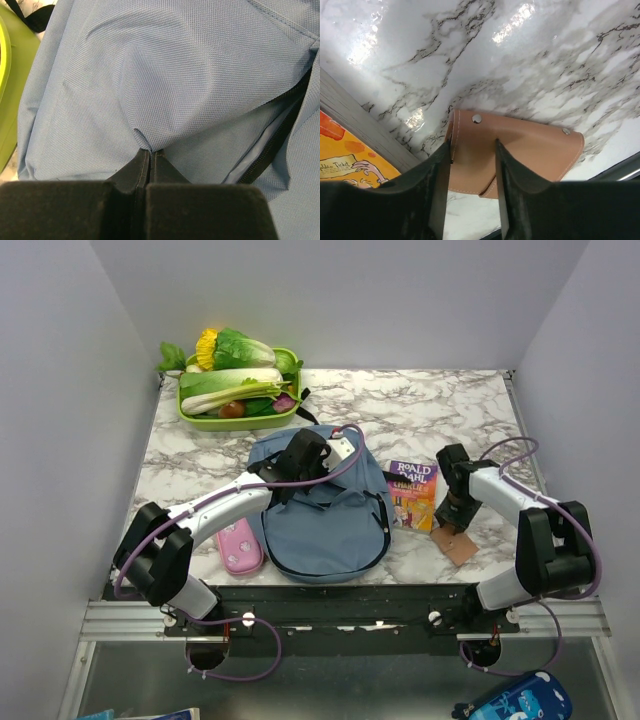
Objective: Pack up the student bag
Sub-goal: Pick up the personal item from the center of the board, then place the personal item in the student bag.
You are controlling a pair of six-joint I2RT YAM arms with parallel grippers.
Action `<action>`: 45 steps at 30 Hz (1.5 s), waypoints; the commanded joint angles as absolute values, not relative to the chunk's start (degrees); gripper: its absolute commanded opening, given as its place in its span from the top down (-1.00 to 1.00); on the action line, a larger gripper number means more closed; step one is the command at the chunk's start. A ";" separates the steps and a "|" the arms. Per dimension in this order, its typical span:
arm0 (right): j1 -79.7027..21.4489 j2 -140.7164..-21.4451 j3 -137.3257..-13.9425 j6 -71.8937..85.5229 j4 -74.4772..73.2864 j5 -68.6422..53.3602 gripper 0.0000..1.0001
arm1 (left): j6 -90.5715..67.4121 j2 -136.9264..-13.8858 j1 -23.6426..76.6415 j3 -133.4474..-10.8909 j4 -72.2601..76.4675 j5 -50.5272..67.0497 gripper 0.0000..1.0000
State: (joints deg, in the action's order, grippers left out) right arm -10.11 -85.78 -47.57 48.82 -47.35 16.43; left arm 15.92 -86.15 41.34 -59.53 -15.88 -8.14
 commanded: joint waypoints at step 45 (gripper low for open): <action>-56.42 -63.81 -48.95 -12.81 -7.47 -11.34 0.99 | 7.47 -90.26 37.00 -72.77 -30.41 21.52 1.00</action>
